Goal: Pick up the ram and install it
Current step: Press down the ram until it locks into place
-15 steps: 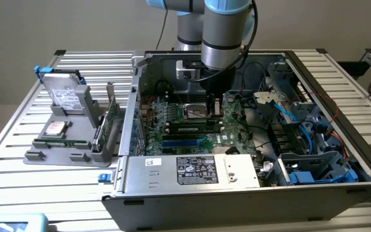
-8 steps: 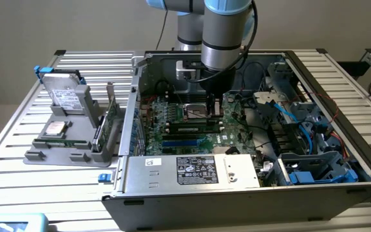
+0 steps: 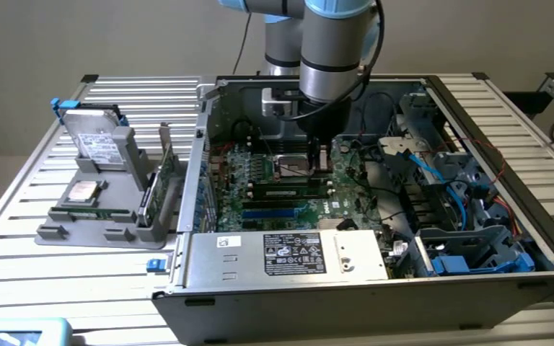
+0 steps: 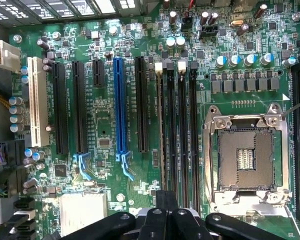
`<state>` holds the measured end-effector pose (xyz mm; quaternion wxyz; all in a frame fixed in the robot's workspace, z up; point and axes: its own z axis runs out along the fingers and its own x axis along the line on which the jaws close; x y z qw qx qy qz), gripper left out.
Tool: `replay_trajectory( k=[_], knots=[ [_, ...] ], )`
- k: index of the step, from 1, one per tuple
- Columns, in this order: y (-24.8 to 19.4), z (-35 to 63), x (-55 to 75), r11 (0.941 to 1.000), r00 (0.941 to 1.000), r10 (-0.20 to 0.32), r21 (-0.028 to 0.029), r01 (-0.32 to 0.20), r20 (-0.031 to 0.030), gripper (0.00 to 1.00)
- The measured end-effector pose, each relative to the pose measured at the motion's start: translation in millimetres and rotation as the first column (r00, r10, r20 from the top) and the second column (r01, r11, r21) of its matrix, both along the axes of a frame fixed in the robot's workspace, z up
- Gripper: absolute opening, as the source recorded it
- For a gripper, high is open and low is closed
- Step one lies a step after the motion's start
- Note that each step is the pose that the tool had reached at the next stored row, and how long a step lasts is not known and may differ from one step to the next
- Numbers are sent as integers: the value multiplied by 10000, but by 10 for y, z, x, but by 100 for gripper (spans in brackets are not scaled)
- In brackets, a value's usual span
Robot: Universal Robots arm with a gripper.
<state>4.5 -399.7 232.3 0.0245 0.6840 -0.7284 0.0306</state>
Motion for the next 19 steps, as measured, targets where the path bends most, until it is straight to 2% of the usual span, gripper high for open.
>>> replay_trajectory(
  k=[2, 11, 19],
  knots=[
    [-1, 30, -51, 10000, 10000, 2, 20, -2, -3, 11],
    [1, 42, -422, 10000, 10000, 3, 21, -3, -4, 11],
    [16, 16, -489, 10000, 10000, 1, 20, -1, -3, 11]
  ],
)
